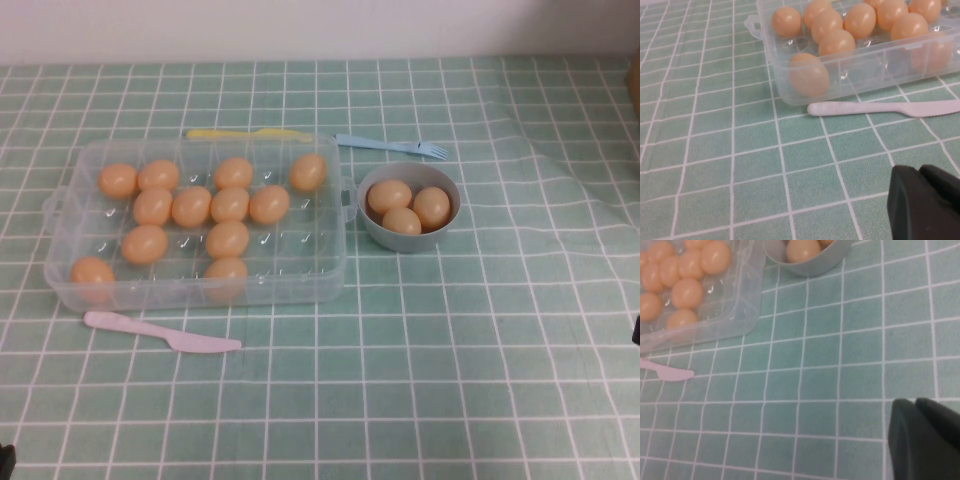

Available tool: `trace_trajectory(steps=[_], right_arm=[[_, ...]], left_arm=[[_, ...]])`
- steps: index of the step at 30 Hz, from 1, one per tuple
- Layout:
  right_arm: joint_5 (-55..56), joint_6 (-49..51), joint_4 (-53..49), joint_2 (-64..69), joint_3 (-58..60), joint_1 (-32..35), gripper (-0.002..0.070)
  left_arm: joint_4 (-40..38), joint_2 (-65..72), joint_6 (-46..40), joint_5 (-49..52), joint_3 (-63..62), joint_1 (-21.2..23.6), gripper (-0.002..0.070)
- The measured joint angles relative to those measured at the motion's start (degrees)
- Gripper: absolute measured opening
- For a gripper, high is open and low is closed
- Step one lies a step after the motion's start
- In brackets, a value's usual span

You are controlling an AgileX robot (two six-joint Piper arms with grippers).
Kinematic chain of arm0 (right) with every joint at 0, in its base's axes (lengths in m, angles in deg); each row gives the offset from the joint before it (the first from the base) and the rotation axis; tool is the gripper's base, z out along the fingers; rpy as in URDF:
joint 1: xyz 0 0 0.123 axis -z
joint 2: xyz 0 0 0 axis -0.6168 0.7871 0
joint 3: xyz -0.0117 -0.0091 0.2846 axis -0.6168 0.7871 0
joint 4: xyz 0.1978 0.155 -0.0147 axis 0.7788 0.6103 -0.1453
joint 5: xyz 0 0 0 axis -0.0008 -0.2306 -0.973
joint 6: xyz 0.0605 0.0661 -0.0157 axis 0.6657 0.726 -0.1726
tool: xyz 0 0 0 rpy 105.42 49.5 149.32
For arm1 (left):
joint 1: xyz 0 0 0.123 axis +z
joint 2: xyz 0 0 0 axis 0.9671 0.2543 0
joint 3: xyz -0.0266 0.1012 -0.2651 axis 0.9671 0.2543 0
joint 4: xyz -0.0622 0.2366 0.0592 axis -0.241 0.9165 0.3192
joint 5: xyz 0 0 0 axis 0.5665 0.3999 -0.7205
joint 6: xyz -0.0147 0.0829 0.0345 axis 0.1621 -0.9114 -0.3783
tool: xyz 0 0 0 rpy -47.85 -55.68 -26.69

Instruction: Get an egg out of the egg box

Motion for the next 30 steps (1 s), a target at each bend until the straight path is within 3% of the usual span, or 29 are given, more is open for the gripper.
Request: trace_trajectory(steps=[12,21,30], right_arm=[[-9.89,0.06,-8.32,27.11,-28.51,-2.00,-0.0017],[-14.72,9.17,-21.38,43.00,-47.83,-16.81,-0.0017],[-19.79,11.40,-24.44,56.10,-64.87,-28.27,-0.0017]], left_arm=[[0.00,0.00,0.00,0.00,0.00,0.00,-0.0004],[0.00,0.00,0.00,0.00,0.00,0.00,-0.0004],[0.00,0.00,0.00,0.00,0.00,0.00,-0.0004]])
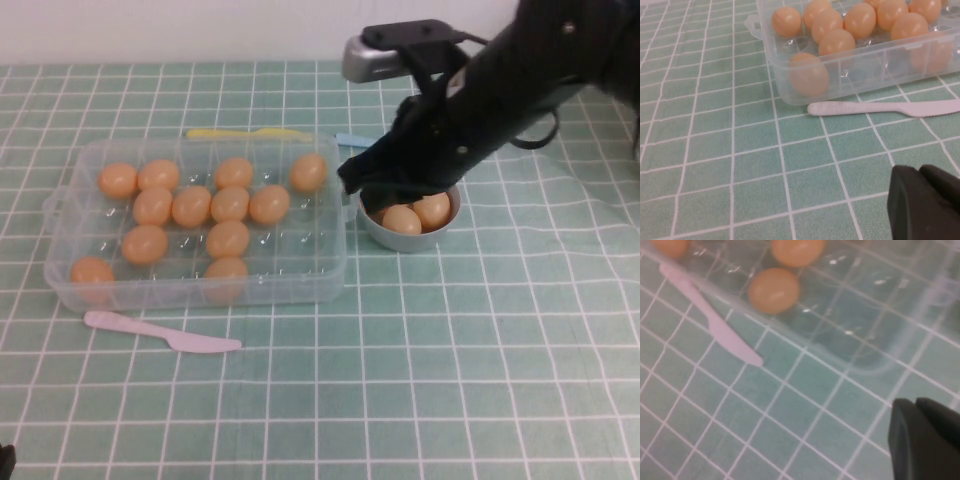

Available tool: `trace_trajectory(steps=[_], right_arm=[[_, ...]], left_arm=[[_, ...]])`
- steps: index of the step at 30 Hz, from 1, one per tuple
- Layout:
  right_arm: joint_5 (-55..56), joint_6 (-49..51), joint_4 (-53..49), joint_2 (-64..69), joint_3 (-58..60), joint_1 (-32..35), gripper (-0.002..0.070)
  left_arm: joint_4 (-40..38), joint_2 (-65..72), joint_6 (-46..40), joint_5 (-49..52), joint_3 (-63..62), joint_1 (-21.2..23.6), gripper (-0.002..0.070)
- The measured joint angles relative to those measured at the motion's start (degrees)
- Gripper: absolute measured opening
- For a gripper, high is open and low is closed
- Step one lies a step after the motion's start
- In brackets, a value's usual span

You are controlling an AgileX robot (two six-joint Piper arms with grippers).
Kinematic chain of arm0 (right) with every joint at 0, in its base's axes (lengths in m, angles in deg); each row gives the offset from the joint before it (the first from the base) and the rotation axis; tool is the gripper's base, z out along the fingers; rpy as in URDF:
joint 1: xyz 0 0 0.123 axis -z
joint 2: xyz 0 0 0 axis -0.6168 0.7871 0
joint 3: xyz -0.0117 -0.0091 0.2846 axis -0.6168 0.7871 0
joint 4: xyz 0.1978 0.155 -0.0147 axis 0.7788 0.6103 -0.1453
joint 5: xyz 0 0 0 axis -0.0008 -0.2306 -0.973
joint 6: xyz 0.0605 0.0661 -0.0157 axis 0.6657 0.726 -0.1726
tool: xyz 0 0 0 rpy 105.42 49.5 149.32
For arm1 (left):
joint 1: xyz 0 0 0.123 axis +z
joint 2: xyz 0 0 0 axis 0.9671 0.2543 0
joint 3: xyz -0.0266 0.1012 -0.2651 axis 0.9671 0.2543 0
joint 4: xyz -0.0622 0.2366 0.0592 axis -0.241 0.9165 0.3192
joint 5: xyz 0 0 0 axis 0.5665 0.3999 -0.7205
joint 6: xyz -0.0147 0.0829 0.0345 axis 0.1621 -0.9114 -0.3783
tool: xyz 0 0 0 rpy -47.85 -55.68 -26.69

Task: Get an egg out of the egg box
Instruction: Pick up the egg from the plastic box

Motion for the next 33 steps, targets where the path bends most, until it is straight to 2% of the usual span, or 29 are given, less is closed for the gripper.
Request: trace_trajectory(steps=[6,13,15,22,26,29,33], right_arm=[[-4.55,1.33,-2.76,8.69,-10.65,-5.80,-0.0017],[-6.99,1.60,-3.02,16.33,-20.94,-9.01,0.0001],[-7.23,1.73,-2.58,17.87,-22.81,-9.55,0.0048],[-6.26,9.06,-2.12,23.17,-26.95,-9.95,0.0333],[-1.55,17.70,-5.16,25.19,-27.45,-9.95,0.0374],[2.22,24.28,-7.89,25.86,-27.45,-9.95,0.0381],[5.60,28.00,-8.53,26.52,-27.66,-9.61,0.0383]], left_arm=[[0.00,0.00,0.00,0.00,0.00,0.00,-0.0004],[0.00,0.00,0.00,0.00,0.00,0.00,-0.0004],[0.00,0.00,0.00,0.00,0.00,0.00,-0.0004],[0.00,0.00,0.00,0.00,0.00,0.00,-0.0004],[0.00,0.00,0.00,0.00,0.00,0.00,-0.0004],[0.00,0.00,0.00,0.00,0.00,0.00,-0.0004],[0.00,0.00,0.00,0.00,0.00,0.00,-0.0004]])
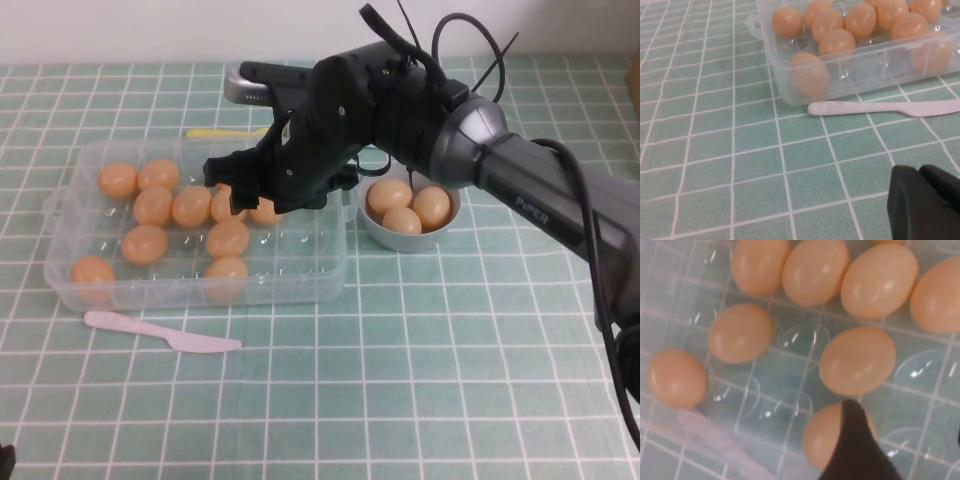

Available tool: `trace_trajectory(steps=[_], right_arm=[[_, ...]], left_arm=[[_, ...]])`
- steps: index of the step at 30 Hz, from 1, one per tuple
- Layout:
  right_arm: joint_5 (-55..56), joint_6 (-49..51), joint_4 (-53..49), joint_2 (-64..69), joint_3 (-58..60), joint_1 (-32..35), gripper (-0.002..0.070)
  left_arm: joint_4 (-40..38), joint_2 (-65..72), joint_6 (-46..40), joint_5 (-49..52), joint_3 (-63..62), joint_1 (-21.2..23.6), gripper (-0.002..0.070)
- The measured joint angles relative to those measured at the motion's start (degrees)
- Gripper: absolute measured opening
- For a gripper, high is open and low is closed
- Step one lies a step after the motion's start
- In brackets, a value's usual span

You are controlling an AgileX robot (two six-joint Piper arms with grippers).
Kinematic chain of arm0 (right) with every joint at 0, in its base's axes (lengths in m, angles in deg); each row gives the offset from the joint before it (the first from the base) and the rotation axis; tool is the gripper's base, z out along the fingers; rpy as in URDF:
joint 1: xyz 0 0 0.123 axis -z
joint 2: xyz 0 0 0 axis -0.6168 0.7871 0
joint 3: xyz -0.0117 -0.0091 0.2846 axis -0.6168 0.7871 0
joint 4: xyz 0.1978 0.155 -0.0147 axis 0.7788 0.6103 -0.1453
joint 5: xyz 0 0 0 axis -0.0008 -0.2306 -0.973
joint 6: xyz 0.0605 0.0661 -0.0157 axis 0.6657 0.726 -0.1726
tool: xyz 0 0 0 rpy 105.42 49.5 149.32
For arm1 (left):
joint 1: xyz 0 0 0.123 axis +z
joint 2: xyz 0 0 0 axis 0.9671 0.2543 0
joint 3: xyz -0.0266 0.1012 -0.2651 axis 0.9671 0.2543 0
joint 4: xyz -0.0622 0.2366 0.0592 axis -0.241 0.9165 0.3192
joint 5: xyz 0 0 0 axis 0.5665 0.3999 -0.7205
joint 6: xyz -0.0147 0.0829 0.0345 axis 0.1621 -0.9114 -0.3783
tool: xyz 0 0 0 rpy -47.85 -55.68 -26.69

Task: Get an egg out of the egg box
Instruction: Pick up the egg from the plastic box

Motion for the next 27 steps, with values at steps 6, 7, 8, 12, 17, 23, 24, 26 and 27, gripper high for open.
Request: trace_trajectory(steps=[6,7,8,12,17,23,24,26,27], right_arm=[[1.20,2.71,0.81,1.64,-0.25,0.22,0.0384],[1.05,2.02,1.86,1.92,-0.25,0.22,0.0384],[0.79,0.92,3.17,2.33,-0.25,0.22,0.0384],[-1.51,-3.52,7.97,3.18,-0.25,0.03,0.0384],[-5.04,-5.29,9.70,3.18,-0.37,-0.31,0.0385],[-6.95,-6.31,10.67,3.25,-1.24,-0.68,0.0398],[-6.95,-6.35,10.89,3.25,-1.23,-0.79,0.0413],[-6.95,-6.60,11.21,3.25,-1.34,-1.01,0.0459],[-6.95,-6.63,11.33,3.25,-1.34,-0.99,0.0484]], left_arm=[[0.00,0.00,0.00,0.00,0.00,0.00,-0.0004],[0.00,0.00,0.00,0.00,0.00,0.00,-0.0004],[0.00,0.00,0.00,0.00,0.00,0.00,-0.0004],[0.00,0.00,0.00,0.00,0.00,0.00,-0.0004],[0.00,0.00,0.00,0.00,0.00,0.00,-0.0004],[0.00,0.00,0.00,0.00,0.00,0.00,-0.0004],[0.00,0.00,0.00,0.00,0.00,0.00,-0.0004],[0.00,0.00,0.00,0.00,0.00,0.00,-0.0004],[0.00,0.00,0.00,0.00,0.00,0.00,-0.0004]])
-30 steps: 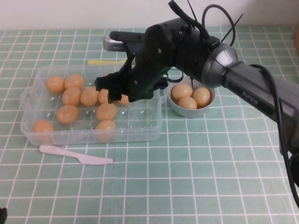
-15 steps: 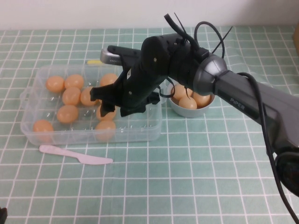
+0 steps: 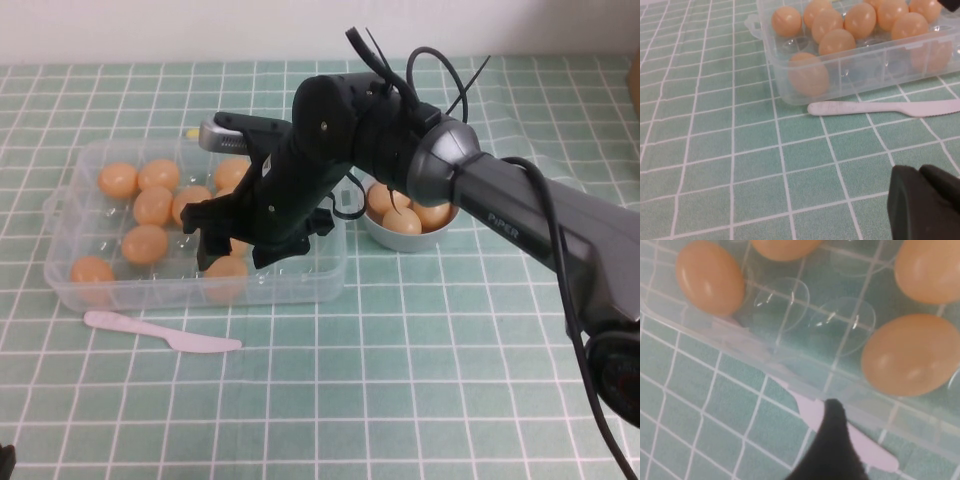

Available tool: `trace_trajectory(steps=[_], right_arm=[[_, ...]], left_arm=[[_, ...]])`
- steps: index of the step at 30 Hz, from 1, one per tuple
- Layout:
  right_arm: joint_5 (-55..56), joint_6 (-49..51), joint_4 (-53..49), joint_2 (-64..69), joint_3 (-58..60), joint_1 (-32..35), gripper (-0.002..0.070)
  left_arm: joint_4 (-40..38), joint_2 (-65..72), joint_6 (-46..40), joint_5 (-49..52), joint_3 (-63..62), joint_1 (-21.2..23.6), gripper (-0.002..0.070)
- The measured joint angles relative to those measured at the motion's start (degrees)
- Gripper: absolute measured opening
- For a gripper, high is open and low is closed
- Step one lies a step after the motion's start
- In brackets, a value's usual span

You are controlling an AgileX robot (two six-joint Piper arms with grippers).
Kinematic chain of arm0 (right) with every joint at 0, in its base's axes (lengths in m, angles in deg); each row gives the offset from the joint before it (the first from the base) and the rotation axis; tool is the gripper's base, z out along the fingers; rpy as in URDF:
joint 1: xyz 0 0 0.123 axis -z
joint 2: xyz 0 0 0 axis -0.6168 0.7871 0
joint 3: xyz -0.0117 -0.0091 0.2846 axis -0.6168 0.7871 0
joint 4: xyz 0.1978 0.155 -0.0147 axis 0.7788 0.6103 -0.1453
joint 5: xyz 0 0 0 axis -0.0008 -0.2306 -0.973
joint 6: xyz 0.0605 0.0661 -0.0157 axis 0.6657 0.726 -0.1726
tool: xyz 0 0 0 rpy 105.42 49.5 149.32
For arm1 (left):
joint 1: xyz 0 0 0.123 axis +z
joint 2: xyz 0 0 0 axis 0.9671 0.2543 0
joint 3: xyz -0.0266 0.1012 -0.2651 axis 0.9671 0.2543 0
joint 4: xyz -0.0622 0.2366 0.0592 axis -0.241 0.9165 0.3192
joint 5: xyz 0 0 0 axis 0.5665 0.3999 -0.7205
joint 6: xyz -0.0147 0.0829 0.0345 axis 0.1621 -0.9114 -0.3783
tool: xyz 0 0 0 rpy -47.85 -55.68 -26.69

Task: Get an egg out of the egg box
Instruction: Pick up the egg from the plastic box

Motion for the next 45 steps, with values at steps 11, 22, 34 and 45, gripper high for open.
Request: trace_trajectory(steps=[11,22,34,45], right_arm=[[3.84,-0.11,0.11,0.94,-0.11,-1.12,0.0530],[4.51,0.79,-2.77,2.36,-0.11,-1.12,0.0530],[5.92,1.05,-3.18,2.98,-0.19,-2.18,0.0530],[5.92,1.17,-4.37,3.22,-0.69,-2.32,0.0530]], left_arm=[[0.00,0.00,0.00,0.00,0.00,0.00,-0.0004],[0.00,0.00,0.00,0.00,0.00,0.00,-0.0004],[0.00,0.00,0.00,0.00,0.00,0.00,-0.0004],[0.00,0.00,0.00,0.00,0.00,0.00,-0.0004]])
